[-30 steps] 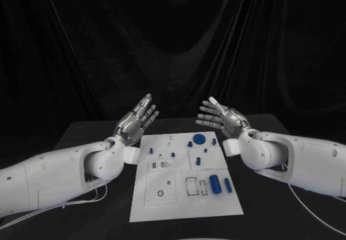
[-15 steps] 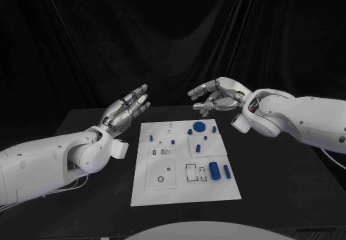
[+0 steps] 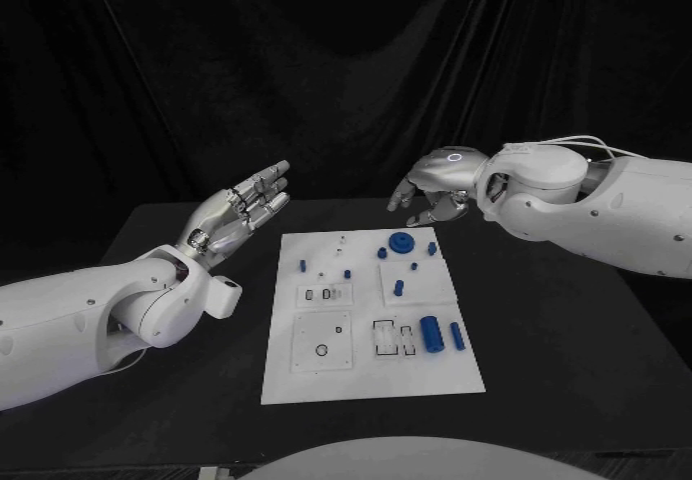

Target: Assemble the parts on the task board

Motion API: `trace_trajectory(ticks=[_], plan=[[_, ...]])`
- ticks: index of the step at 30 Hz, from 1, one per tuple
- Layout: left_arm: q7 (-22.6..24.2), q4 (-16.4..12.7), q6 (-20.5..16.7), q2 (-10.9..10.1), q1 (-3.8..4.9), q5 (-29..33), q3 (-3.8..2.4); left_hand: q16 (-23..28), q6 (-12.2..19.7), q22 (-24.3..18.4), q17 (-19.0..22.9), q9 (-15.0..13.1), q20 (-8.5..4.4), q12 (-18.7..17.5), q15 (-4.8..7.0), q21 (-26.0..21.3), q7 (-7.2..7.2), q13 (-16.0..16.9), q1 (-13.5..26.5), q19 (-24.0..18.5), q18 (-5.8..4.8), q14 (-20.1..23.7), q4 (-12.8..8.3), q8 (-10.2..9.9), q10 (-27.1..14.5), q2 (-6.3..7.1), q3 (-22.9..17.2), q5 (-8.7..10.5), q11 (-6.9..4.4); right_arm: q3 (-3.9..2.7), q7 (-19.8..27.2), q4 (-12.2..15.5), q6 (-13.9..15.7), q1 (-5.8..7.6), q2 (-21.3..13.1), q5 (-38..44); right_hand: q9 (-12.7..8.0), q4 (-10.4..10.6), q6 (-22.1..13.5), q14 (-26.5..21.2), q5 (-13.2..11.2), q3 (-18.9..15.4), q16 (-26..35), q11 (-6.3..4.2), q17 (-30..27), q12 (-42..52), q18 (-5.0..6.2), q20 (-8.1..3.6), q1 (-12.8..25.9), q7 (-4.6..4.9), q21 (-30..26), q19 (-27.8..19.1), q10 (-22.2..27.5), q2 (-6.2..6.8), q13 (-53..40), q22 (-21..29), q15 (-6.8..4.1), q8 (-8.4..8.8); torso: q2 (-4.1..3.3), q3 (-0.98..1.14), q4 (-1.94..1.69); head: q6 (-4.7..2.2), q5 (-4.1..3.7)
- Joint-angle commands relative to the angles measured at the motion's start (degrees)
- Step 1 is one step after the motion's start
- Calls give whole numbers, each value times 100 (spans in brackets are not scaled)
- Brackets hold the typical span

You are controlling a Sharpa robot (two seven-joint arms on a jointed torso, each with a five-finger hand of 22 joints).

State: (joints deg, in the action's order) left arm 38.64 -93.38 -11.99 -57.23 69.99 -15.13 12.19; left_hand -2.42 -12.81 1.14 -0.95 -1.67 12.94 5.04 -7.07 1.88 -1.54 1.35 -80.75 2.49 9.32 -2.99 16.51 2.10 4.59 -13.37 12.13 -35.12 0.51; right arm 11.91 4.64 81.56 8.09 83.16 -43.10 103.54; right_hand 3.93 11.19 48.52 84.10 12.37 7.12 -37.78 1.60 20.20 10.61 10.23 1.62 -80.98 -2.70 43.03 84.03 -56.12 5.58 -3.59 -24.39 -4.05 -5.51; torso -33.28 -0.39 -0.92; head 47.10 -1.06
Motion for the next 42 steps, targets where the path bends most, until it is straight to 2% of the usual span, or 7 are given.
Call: trace_trajectory(ticks=[1, 6, 10, 20, 27, 30, 42], plan=[[-5, -72, -8, -60, 36, -271, -4, 4, -59, 11, 5, -11, 48, -33, -21, 38, -17, -7, -71, 16, 84, 0, 1, -14, -22, 12, -33, -36, -21, -5, -296, -142, 196, -2, 117, 1433, 1, -99, 21, 157, 110, 56, -507, -15, 151, -181, -182, -65, 113, -42, 832, 112, -127, -15, -1, -945, -50, 73, -174, -29, -118, -9, -79], [-59, -66, 122, -111, 56, -285, -4, 8, -90, 12, 6, -15, 59, -40, -26, 40, -37, -8, -93, 19, 88, 3, -4, -9, -29, 16, -46, -60, -22, -5, -176, -330, 259, -80, 266, 1528, 20, -241, 195, 80, 789, 499, -1147, -124, 570, -386, -246, -110, -34, -88, 1491, -19, -248, 17, 2, -1703, -140, 65, -317, -58, -231, -87, -180], [-82, -11, 231, -101, 60, -288, -4, 4, -110, 15, 4, -16, 75, -48, -44, 48, -52, -9, -132, 28, 91, -3, -15, -8, -37, 15, -72, -91, -15, -5, -113, -438, 291, -144, 341, 1549, 43, -386, 285, 35, 1077, 996, -1567, -195, 945, -541, -288, -157, -186, -124, 1881, -105, -258, 147, 2, -2188, -185, 60, -393, -74, -250, -167, -214], [-84, 83, 433, -84, 63, -291, -4, -9, -154, 16, -1, -20, 98, -54, -66, 55, -78, -9, -196, 35, 93, -23, -29, -2, -42, 12, -121, -136, -3, -5, -23, -856, 432, -414, 552, 1366, 55, -239, 272, -7, -522, 985, -2186, -181, 1500, -603, -333, -141, 411, -113, 2352, -279, -459, 430, -24, -2802, -171, 115, -455, -144, -309, -252, -263], [-96, 140, 507, -57, 60, -291, -3, -23, -214, 19, -5, -27, 110, -52, -88, 65, -114, -7, -237, 47, 93, -43, -30, 7, -37, 2, -165, -148, 26, -5, 117, -992, 323, -539, 613, 1061, -6, -193, 95, -37, -700, 525, -2291, -91, 1527, -679, -325, -81, 517, -197, 2402, -325, -173, 375, -5, -2871, -114, 180, -441, -158, -302, -212, -193], [-99, 155, 537, -36, 59, -291, -2, -26, -217, 22, -6, -27, 114, -53, -92, 71, -120, -8, -242, 54, 93, -48, -29, 7, -38, 0, -172, -149, 31, -5, 193, -1040, 253, -578, 630, 965, -14, -195, 5, -41, -593, 403, -2321, -65, 1527, -685, -318, -60, 474, -273, 2404, -331, -111, 327, -4, -2879, -94, 182, -417, -166, -294, -196, -188], [-109, 202, 636, 43, 53, -291, -2, -53, -326, 28, -15, -40, 140, -46, -122, 89, -173, -4, -275, 76, 93, -85, -30, 27, -27, 10, -217, -157, 74, -5, 390, -1272, 304, -723, 713, 870, 84, -392, 340, -73, 613, 539, -2424, -134, 1553, -632, -327, -96, 153, -126, 2454, -378, -296, 175, -31, -3038, -139, 47, -351, -154, -267, -42, -151]])
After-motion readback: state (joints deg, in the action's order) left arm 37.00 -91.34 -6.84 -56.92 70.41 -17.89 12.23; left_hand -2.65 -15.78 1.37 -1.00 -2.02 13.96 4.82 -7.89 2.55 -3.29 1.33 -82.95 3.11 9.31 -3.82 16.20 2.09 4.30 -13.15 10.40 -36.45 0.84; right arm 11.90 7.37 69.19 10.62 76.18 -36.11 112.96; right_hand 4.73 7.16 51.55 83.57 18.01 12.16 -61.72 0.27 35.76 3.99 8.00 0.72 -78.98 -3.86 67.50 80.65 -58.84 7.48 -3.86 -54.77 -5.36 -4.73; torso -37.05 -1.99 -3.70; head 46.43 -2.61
